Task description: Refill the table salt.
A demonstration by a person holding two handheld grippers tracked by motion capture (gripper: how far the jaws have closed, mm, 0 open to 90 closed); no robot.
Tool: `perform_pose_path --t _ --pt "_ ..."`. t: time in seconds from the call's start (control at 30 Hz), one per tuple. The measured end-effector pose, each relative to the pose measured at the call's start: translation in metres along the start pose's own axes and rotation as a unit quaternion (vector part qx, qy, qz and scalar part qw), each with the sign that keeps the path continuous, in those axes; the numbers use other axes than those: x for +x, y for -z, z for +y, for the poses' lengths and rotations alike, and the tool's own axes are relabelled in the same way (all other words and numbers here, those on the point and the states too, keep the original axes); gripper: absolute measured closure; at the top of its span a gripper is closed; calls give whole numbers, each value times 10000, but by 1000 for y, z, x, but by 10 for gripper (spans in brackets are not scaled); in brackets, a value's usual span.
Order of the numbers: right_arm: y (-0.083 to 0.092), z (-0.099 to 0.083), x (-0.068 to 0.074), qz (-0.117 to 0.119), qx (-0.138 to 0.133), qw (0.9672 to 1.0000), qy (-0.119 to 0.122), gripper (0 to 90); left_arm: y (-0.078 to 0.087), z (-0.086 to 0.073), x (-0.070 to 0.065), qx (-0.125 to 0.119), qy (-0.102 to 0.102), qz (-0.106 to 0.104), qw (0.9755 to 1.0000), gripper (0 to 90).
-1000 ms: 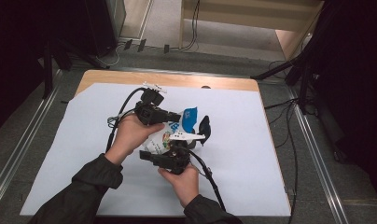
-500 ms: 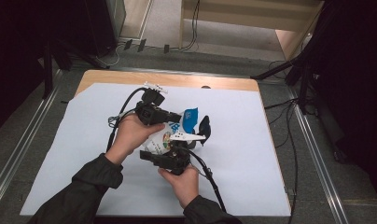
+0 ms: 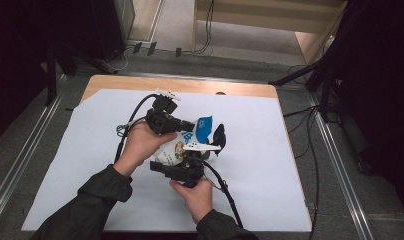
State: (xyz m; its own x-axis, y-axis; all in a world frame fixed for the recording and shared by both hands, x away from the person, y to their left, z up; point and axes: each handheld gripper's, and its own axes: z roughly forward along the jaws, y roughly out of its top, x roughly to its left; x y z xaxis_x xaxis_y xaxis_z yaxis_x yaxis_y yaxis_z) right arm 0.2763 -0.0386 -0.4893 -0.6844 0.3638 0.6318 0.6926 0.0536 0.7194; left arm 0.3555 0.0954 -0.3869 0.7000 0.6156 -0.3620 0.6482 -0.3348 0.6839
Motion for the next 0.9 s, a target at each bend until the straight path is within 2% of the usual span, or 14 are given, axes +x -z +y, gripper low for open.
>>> perform_pose_path --t 0.73,0.9 --pt "0 -2 -2 -5 -31 10000 -28 673 0 0 -2 6 -48 53 10000 900" --pt "0 -2 -1 73 -85 9998 -157 675 0 2 -2 26 -51 17 10000 900"
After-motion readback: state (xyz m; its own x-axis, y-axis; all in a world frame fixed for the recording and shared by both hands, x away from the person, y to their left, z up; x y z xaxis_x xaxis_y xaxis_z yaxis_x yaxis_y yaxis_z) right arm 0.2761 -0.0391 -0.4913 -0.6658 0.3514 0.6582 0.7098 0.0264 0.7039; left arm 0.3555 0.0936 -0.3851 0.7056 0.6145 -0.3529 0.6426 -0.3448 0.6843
